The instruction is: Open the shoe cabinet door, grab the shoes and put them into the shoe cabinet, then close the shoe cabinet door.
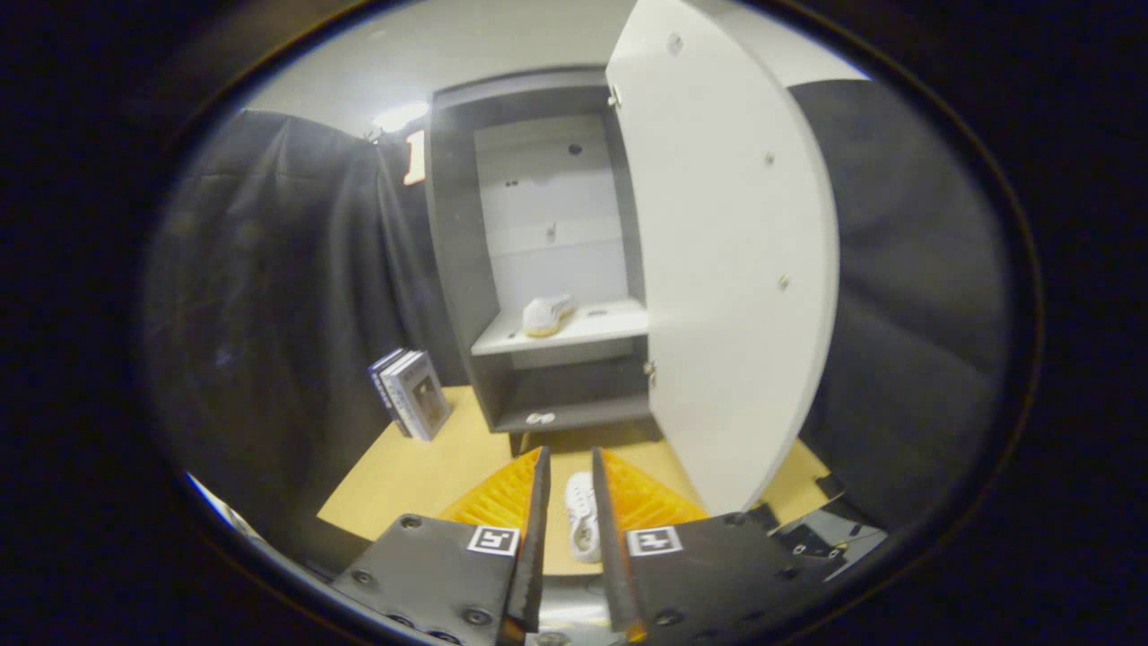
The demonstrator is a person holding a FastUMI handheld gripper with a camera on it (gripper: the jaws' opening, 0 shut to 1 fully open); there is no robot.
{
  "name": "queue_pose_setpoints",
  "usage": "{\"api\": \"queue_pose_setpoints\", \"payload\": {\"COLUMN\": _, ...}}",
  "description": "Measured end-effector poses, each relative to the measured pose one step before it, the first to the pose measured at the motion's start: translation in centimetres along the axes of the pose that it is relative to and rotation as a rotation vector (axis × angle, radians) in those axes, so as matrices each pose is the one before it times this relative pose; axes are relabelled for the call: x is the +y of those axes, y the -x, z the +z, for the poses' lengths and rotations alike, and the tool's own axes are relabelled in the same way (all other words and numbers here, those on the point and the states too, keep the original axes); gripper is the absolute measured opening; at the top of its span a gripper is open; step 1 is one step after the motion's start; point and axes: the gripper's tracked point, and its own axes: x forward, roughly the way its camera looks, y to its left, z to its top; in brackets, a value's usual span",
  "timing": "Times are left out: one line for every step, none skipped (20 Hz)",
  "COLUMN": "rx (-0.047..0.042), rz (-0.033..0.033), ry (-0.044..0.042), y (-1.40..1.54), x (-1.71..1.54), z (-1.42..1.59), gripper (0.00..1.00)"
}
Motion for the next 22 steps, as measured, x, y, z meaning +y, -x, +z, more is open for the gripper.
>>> {"api": "queue_pose_setpoints", "payload": {"rx": 0.04828, "rz": 0.00584, "ry": -0.01319, "y": -1.087, "x": 0.605, "z": -1.977, "gripper": 0.29}}
{"api": "queue_pose_setpoints", "payload": {"rx": 0.04376, "rz": 0.0032, "ry": -0.00438, "y": -1.268, "x": 0.499, "z": -1.987, "gripper": 0.33}}
{"api": "queue_pose_setpoints", "payload": {"rx": 0.03844, "rz": 0.00107, "ry": 0.00249, "y": -1.365, "x": 0.431, "z": -1.801, "gripper": 0.36}}
{"api": "queue_pose_setpoints", "payload": {"rx": 0.03364, "rz": 0.00416, "ry": 0.01384, "y": -1.492, "x": 0.384, "z": -1.741, "gripper": 0.39}}
{"api": "queue_pose_setpoints", "payload": {"rx": 0.02642, "rz": -0.00228, "ry": 0.01397, "y": -1.496, "x": 0.111, "z": -1.435, "gripper": 0.43}}
{"api": "queue_pose_setpoints", "payload": {"rx": 0.02428, "rz": -0.00565, "ry": 0.0112, "y": -1.557, "x": -0.088, "z": -1.324, "gripper": 0.43}}
{"api": "queue_pose_setpoints", "payload": {"rx": 0.02114, "rz": -0.00213, "ry": -0.00053, "y": -1.625, "x": -0.1, "z": -1.109, "gripper": 0.44}}
{"api": "queue_pose_setpoints", "payload": {"rx": 0.01235, "rz": -0.00563, "ry": -0.00596, "y": -1.717, "x": -0.182, "z": -0.976, "gripper": 0.45}}
{"api": "queue_pose_setpoints", "payload": {"rx": 0.00976, "rz": -0.01323, "ry": -0.00423, "y": -1.769, "x": -0.359, "z": -0.81, "gripper": 0.45}}
{"api": "queue_pose_setpoints", "payload": {"rx": 0.01237, "rz": -0.01637, "ry": 0.00202, "y": -1.788, "x": -0.418, "z": -0.79, "gripper": 0.45}}
{"api": "queue_pose_setpoints", "payload": {"rx": 0.01338, "rz": -0.00727, "ry": 0.00285, "y": -1.835, "x": -0.095, "z": -0.931, "gripper": 0.46}}
{"api": "queue_pose_setpoints", "payload": {"rx": 0.01696, "rz": -0.00804, "ry": 0.00257, "y": -1.581, "x": -0.272, "z": -0.914, "gripper": 0.46}}
{"api": "queue_pose_setpoints", "payload": {"rx": 0.01946, "rz": -0.00187, "ry": -0.00844, "y": -1.603, "x": -0.202, "z": -0.847, "gripper": 0.46}}
{"api": "queue_pose_setpoints", "payload": {"rx": 0.02363, "rz": -0.00566, "ry": -0.01152, "y": -1.552, "x": -0.38, "z": -0.883, "gripper": 0.46}}
{"api": "queue_pose_setpoints", "payload": {"rx": 0.02209, "rz": -0.0046, "ry": -0.0175, "y": -1.317, "x": -0.378, "z": -0.836, "gripper": 0.46}}
{"api": "queue_pose_setpoints", "payload": {"rx": 0.02499, "rz": -0.0112, "ry": -0.01613, "y": -1.255, "x": -0.513, "z": -0.692, "gripper": 0.46}}
{"api": "queue_pose_setpoints", "payload": {"rx": 0.01638, "rz": -0.01134, "ry": -0.01452, "y": -1.051, "x": -0.483, "z": -0.549, "gripper": 0.46}}
{"api": "queue_pose_setpoints", "payload": {"rx": 0.00489, "rz": -0.00129, "ry": -0.0072, "y": -0.806, "x": -0.004, "z": -0.161, "gripper": 0.46}}
{"api": "queue_pose_setpoints", "payload": {"rx": -0.00621, "rz": 0.00024, "ry": 0.0056, "y": -0.663, "x": 0.075, "z": 0.037, "gripper": 0.46}}
{"api": "queue_pose_setpoints", "payload": {"rx": -0.00762, "rz": 0.00078, "ry": 0.01596, "y": -0.636, "x": 0.233, "z": -0.065, "gripper": 0.46}}
{"api": "queue_pose_setpoints", "payload": {"rx": -0.01037, "rz": -0.00426, "ry": 0.01958, "y": -0.566, "x": 0.207, "z": 0.012, "gripper": 0.45}}
{"api": "queue_pose_setpoints", "payload": {"rx": -0.00792, "rz": -0.00614, "ry": 0.01903, "y": -0.518, "x": 0.203, "z": 0.001, "gripper": 0.45}}
